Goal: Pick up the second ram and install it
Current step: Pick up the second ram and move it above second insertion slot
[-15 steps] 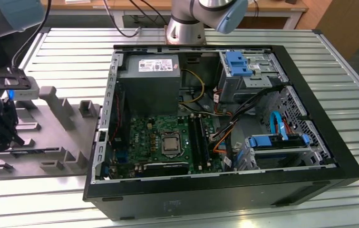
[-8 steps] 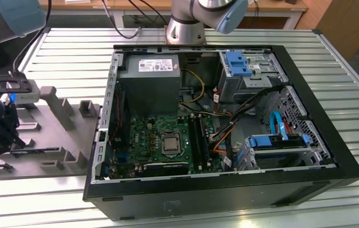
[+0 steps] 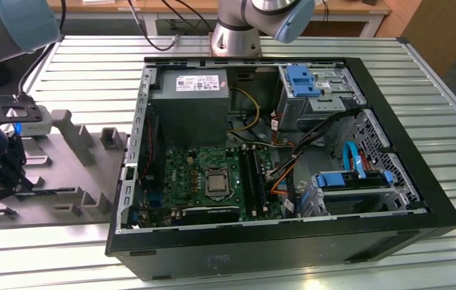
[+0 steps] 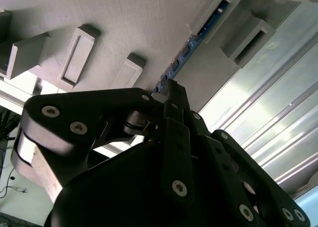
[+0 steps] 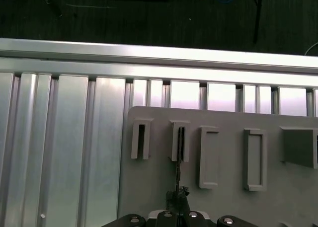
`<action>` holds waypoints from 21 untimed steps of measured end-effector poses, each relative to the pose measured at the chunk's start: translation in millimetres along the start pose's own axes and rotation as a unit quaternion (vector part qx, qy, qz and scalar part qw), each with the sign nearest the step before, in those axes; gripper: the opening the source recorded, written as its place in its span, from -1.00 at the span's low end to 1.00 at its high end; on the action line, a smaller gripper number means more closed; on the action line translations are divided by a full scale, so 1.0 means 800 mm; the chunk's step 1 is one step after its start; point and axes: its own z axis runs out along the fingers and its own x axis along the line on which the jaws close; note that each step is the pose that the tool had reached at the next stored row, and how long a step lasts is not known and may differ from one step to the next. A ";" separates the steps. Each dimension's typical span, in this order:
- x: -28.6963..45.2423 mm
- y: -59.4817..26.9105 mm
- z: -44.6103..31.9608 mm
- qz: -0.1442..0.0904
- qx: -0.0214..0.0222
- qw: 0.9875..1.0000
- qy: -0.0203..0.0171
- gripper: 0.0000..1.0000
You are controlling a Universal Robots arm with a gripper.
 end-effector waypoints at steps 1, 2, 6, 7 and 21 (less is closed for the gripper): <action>0.0000 0.000 0.0001 0.000 0.000 1.000 0.000 -0.79; 0.0000 0.000 0.0001 0.000 0.000 1.000 0.000 -0.79; 0.0000 0.000 0.0004 0.000 0.000 1.000 0.000 -0.79; 0.0000 0.000 0.0004 0.000 0.000 1.000 0.000 -0.77; 0.0001 0.002 0.0088 -0.013 0.000 1.000 0.001 -0.29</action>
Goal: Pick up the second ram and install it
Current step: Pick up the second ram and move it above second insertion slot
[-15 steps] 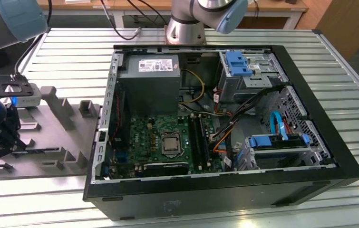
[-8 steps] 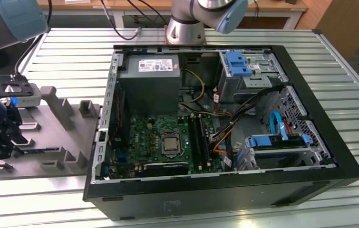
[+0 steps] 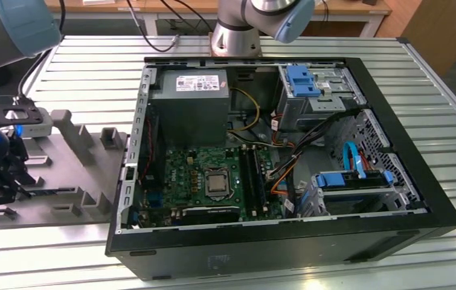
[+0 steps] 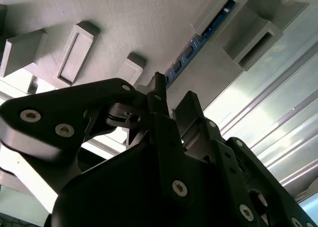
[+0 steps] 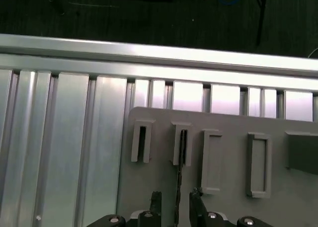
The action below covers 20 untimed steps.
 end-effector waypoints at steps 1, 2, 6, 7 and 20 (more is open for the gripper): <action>0.0001 0.000 0.0019 -0.001 0.000 1.000 0.000 -0.29; 0.0002 0.000 0.0037 -0.002 0.000 1.000 0.000 -0.29; 0.0005 0.000 0.0110 -0.004 0.000 1.000 0.000 -0.29; 0.0005 0.000 0.0121 -0.004 0.000 1.000 0.000 -0.29; -0.0034 -0.001 0.0142 -0.004 0.000 1.000 0.000 -0.32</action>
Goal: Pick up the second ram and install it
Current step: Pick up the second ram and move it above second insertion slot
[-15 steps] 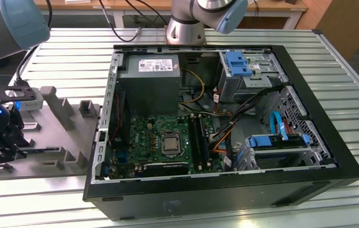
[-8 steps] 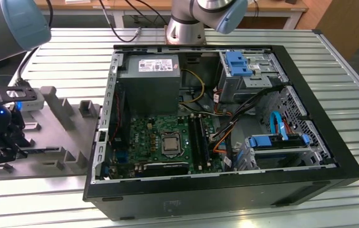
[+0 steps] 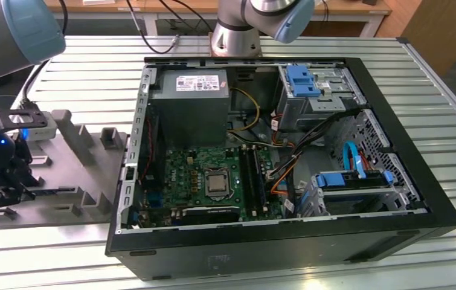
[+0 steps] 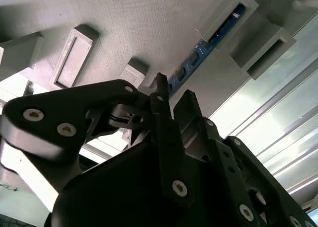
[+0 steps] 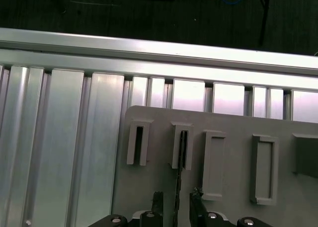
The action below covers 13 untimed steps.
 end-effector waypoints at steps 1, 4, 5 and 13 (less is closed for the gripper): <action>0.0000 0.000 0.0000 0.000 0.000 1.000 0.000 -0.44; 0.0000 0.000 0.0002 0.000 0.000 1.000 0.000 -0.58; 0.0000 0.000 0.0002 0.000 0.000 1.000 0.000 -0.58; 0.0000 0.000 0.0005 0.000 0.000 1.000 0.000 -0.74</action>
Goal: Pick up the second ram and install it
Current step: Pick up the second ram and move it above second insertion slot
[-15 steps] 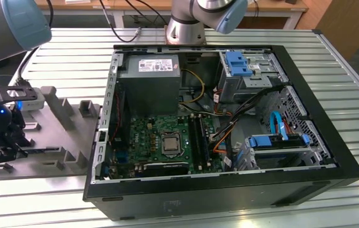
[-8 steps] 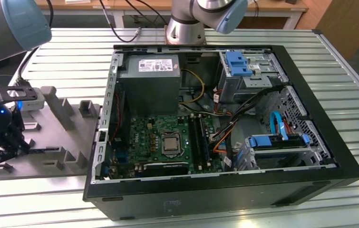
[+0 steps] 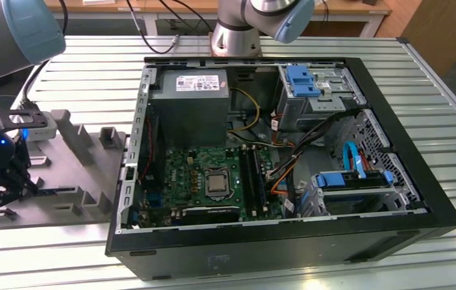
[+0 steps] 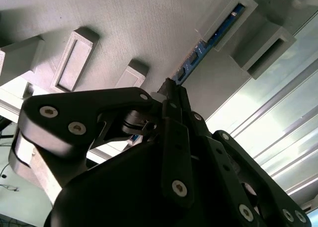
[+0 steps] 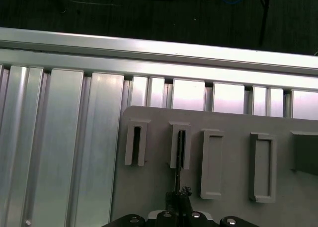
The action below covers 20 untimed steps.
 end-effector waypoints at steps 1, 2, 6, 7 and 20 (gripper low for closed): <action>0.0000 0.000 0.0000 0.000 0.000 1.000 0.000 -0.74; 0.0000 0.000 0.0000 0.000 0.000 1.000 0.000 -0.74; 0.0000 0.000 0.0002 0.000 0.000 1.000 0.000 -0.74; 0.0000 0.000 0.0002 0.001 0.000 1.000 0.000 -0.74; 0.0000 0.000 0.0003 0.006 0.000 1.000 0.000 -0.75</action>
